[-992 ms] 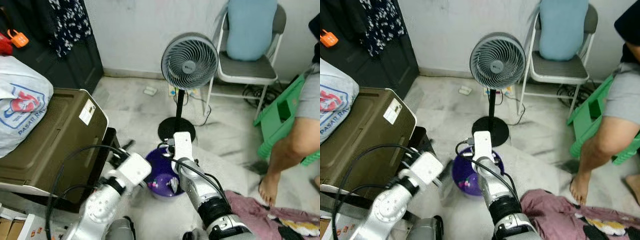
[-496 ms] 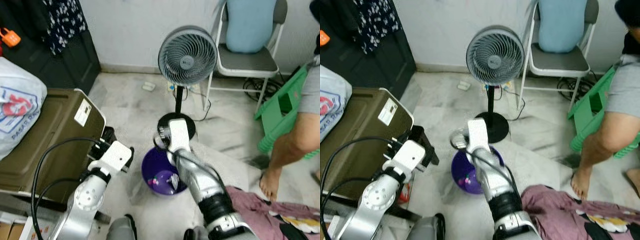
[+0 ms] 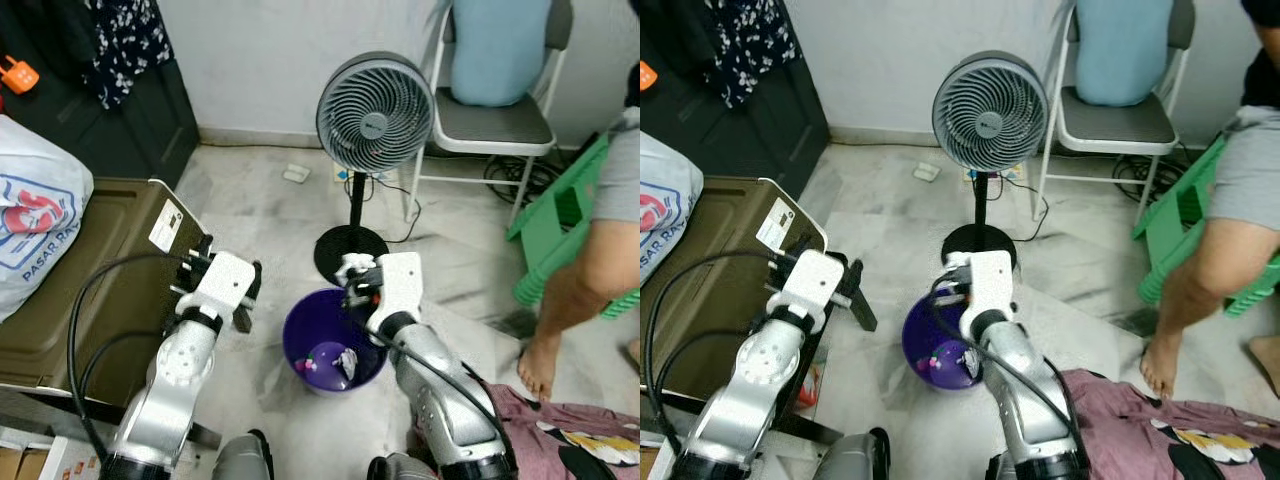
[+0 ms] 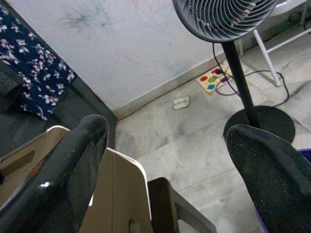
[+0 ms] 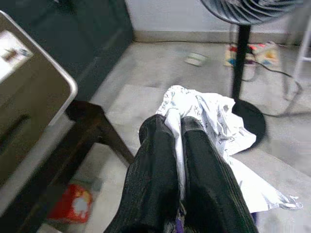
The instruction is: Clean up the room
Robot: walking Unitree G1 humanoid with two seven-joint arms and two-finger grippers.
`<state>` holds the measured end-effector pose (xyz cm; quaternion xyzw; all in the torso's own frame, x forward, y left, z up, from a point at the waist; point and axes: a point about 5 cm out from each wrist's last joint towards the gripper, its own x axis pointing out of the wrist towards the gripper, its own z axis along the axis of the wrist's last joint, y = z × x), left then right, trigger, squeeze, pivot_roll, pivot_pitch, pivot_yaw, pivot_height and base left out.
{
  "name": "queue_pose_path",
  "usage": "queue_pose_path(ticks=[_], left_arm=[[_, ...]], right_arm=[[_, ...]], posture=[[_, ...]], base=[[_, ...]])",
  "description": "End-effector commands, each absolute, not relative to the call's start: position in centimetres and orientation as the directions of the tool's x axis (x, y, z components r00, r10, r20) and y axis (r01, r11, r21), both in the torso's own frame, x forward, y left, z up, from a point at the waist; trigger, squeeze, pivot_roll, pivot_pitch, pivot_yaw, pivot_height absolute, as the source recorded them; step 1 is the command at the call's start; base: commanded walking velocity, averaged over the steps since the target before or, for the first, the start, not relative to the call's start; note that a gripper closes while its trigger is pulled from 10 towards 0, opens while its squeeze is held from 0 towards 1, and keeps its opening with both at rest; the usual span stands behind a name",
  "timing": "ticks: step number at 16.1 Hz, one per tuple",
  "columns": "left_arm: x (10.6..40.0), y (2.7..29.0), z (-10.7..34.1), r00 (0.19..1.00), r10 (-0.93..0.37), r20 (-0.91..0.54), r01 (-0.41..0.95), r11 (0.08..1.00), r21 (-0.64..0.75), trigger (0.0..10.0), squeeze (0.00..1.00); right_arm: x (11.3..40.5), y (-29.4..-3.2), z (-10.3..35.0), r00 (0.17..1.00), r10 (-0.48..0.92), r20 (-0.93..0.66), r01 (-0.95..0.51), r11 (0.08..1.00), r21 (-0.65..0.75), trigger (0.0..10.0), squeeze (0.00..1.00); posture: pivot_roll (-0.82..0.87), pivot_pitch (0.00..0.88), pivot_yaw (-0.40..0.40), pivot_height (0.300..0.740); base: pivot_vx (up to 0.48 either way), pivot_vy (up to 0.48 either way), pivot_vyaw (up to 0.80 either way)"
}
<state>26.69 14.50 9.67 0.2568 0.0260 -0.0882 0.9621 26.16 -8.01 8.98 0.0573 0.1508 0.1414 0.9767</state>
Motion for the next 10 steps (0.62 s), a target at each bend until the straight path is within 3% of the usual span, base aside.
queue_pose_path(ticks=[1,7,10], left_arm=[[27.0,14.9,9.7,0.984,-0.148,-0.095,0.176,0.855,0.489,10.0,0.00],[27.7,17.1,10.2,0.987,-0.134,-0.085,0.159,0.843,0.513,10.0,0.00],[27.8,17.5,10.9,0.986,-0.146,-0.078,0.165,0.830,0.532,10.0,0.00]], right_arm=[[26.3,-7.8,8.5,0.910,0.253,-0.330,-0.227,0.967,0.118,10.0,0.00],[26.0,-6.4,8.3,0.906,0.221,-0.361,-0.193,0.975,0.111,10.0,0.00],[26.7,-6.0,6.7,0.883,0.133,-0.450,-0.152,0.988,-0.006,10.0,0.00]], posture=[[0.05,0.079,0.047,0.740],[0.08,0.128,0.076,0.740],[0.10,0.157,0.085,0.740]], base=[[0.000,0.000,0.00],[0.000,0.000,0.00],[0.000,0.000,0.00]])
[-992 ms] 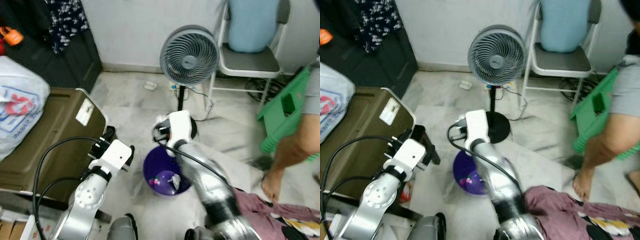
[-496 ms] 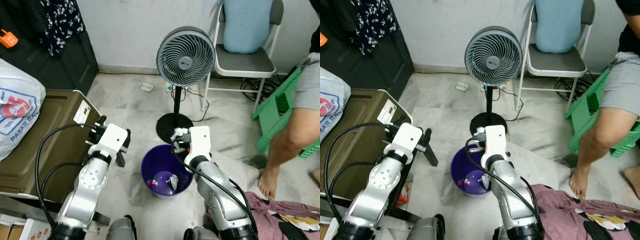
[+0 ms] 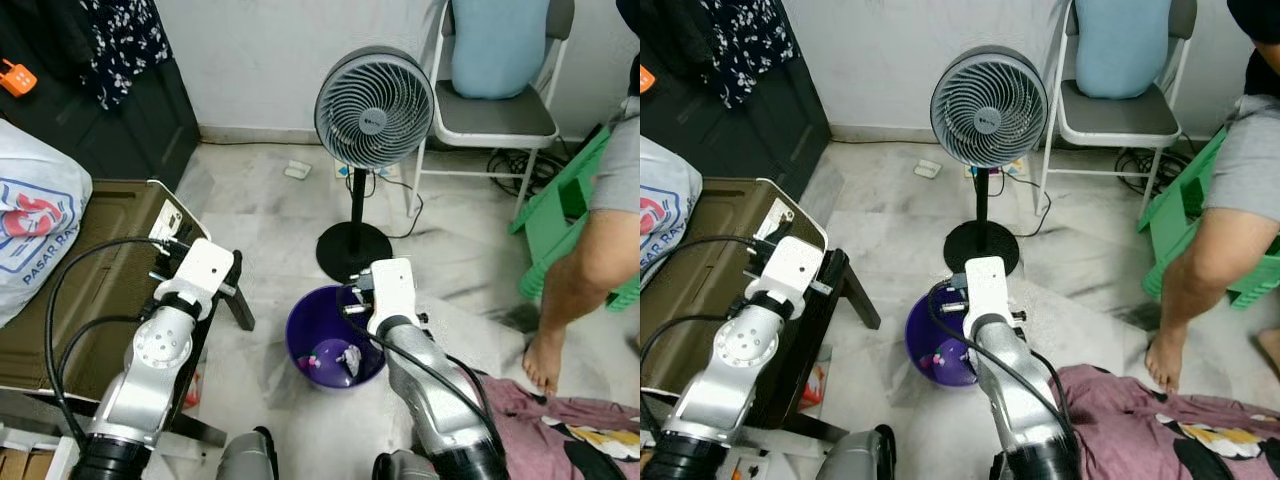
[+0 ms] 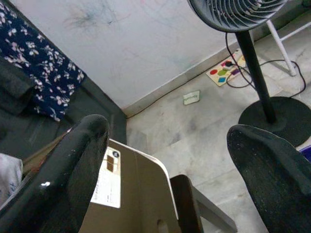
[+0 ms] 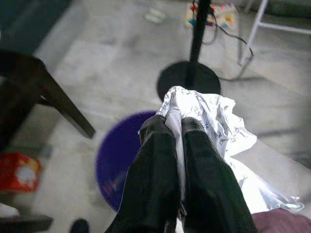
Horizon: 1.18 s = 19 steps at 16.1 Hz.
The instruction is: Clean up the room
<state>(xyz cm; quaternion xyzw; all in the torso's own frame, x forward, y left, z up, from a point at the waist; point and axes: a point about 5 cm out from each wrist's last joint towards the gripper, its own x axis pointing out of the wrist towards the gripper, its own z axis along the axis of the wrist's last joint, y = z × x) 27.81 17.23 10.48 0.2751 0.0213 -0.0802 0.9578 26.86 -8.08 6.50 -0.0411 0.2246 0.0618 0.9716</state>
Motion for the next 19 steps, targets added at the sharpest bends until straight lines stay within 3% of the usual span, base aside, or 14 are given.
queue_pose_path(ticks=[1,11,19], left_arm=[[27.8,17.6,11.0,0.986,-0.146,-0.076,0.164,0.831,0.532,10.0,0.00],[25.9,19.8,11.7,0.986,-0.126,-0.110,0.167,0.811,0.561,10.0,0.00],[25.0,20.6,12.0,0.983,-0.122,-0.139,0.180,0.803,0.568,10.0,0.00]], right_arm=[[27.0,-6.0,6.4,0.882,0.126,-0.454,-0.150,0.989,-0.016,10.0,0.00],[31.7,-4.8,5.7,0.906,0.084,-0.414,-0.132,0.987,-0.089,10.0,0.00],[32.7,-7.3,4.6,0.906,-0.086,-0.415,0.006,0.982,-0.190,10.0,0.00]], posture=[[0.11,0.163,0.087,0.740],[0.21,0.229,0.134,0.740],[0.23,0.243,0.165,0.740]], base=[[0.000,0.000,0.00],[0.000,0.000,0.00],[0.000,0.000,0.00]])
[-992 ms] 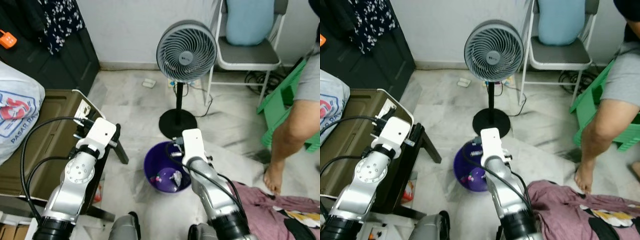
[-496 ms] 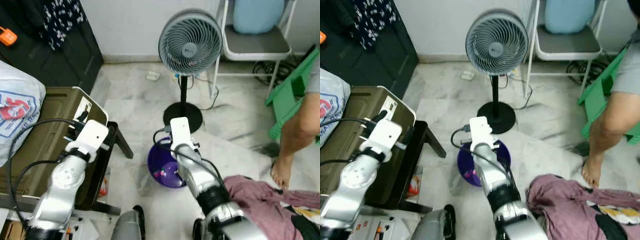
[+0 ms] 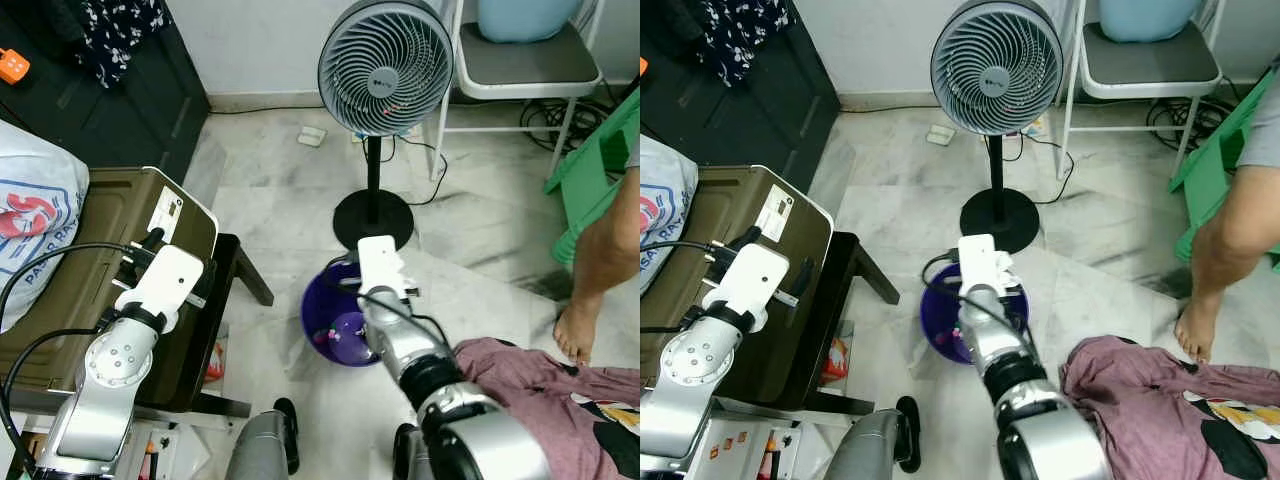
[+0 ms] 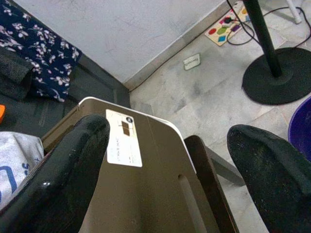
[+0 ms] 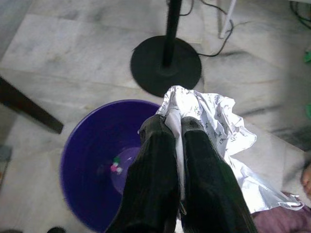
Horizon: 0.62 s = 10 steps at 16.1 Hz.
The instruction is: Clean up the room
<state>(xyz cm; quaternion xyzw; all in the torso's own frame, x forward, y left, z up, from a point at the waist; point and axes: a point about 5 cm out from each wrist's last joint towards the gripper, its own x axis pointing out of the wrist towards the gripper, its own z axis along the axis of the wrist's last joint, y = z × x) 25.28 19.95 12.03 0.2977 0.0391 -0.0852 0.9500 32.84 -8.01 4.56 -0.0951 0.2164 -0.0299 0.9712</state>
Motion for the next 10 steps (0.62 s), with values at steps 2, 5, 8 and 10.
queue_pose_path(ticks=[2,5,8,10], left_arm=[[25.05,20.55,12.02,0.982,-0.126,-0.143,0.186,0.803,0.566,10.0,0.00],[25.03,20.58,12.10,0.981,-0.127,-0.149,0.190,0.802,0.566,10.0,0.00],[24.89,20.58,12.08,0.980,-0.128,-0.154,0.193,0.802,0.565,10.0,0.00],[24.87,20.52,12.06,0.980,-0.128,-0.155,0.195,0.803,0.564,10.0,0.00]], right_arm=[[32.84,-7.33,4.58,0.906,-0.089,-0.413,0.016,0.984,-0.178,10.0,0.00],[33.22,-7.31,4.80,0.907,-0.097,-0.411,0.035,0.987,-0.157,10.0,0.00],[33.64,-7.15,5.43,0.929,-0.087,-0.359,0.018,0.982,-0.189,10.0,0.35],[33.56,-7.15,5.18,0.920,-0.094,-0.381,0.031,0.985,-0.167,10.0,1.00]], posture=[[0.23,0.243,0.169,0.740],[0.24,0.251,0.174,0.740],[0.24,0.253,0.177,0.740],[0.24,0.255,0.177,0.740]], base=[[0.000,0.000,0.00],[0.000,0.000,0.00],[0.000,0.000,0.00],[0.000,0.000,0.00]])
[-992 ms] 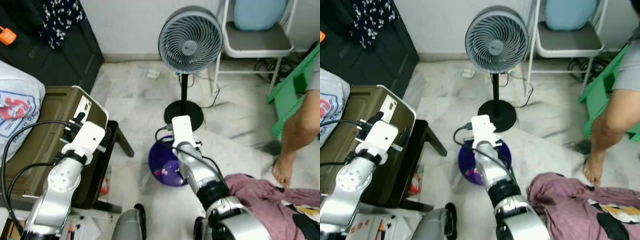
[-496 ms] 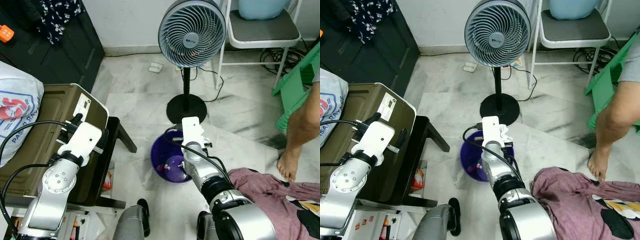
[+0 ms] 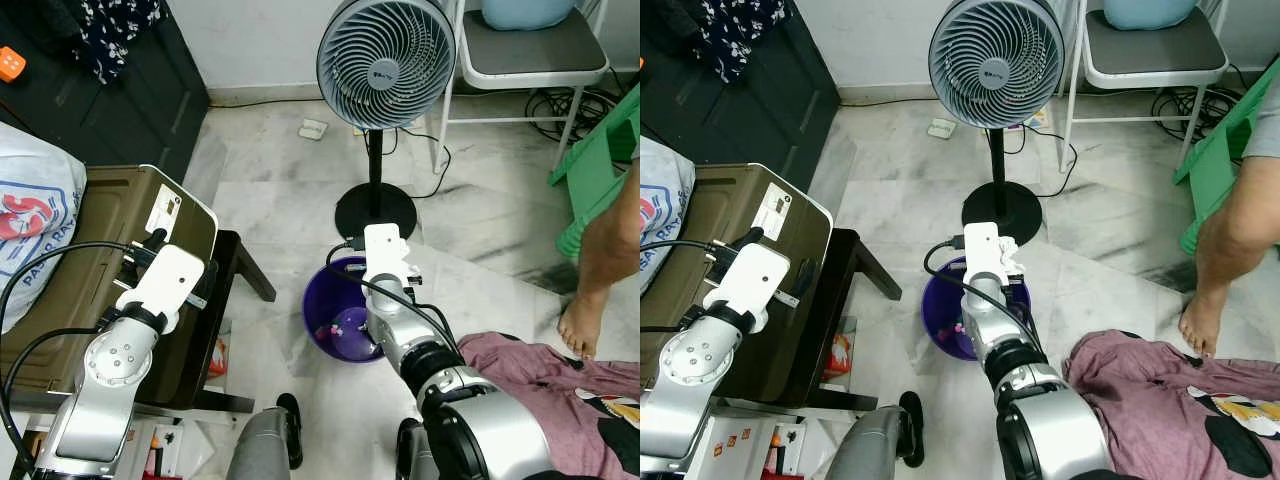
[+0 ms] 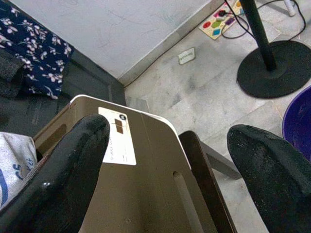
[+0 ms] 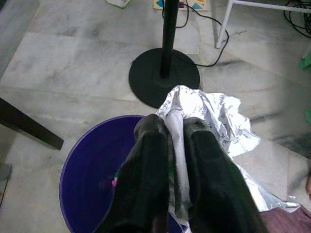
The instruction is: Clean up the room
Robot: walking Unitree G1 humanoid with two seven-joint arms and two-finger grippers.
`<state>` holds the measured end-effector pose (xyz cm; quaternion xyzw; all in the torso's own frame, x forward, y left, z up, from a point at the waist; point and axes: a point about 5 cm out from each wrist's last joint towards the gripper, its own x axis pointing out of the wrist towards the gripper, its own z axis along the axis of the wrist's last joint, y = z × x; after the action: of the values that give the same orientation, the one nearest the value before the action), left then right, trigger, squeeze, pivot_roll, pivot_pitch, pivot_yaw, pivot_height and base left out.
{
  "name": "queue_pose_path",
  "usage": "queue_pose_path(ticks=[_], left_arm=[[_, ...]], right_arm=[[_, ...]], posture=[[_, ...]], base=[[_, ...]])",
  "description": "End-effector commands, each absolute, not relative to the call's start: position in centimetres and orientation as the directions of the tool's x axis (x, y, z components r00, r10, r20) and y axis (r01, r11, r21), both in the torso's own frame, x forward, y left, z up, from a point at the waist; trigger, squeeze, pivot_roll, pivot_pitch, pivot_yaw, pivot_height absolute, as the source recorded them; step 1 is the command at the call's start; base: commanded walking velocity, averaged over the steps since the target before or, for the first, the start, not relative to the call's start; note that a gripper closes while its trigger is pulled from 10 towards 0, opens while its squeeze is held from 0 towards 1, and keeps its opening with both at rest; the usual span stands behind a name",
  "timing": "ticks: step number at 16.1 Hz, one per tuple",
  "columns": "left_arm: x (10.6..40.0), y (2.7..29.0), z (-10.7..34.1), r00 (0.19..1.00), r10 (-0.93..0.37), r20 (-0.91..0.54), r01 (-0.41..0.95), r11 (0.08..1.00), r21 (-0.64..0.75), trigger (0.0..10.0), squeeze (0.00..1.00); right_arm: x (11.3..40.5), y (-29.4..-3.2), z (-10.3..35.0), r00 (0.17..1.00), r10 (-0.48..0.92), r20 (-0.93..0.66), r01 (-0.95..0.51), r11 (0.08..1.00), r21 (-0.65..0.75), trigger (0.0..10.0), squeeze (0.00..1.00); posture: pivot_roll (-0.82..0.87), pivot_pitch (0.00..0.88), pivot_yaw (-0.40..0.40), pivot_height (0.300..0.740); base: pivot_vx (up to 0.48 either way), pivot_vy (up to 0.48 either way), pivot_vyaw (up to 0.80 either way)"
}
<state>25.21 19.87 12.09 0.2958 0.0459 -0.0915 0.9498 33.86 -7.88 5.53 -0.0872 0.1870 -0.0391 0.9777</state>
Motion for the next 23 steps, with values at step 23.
queue_pose_path(ticks=[23], left_arm=[[29.5,14.7,12.4,0.972,-0.236,0.009,0.202,0.850,0.486,10.0,0.00]], right_arm=[[28.3,-10.3,9.3,0.852,0.459,-0.250,-0.466,0.884,0.036,10.0,1.00]], posture=[[-0.02,0.000,0.032,0.740]], base=[[0.000,0.000,0.00]])
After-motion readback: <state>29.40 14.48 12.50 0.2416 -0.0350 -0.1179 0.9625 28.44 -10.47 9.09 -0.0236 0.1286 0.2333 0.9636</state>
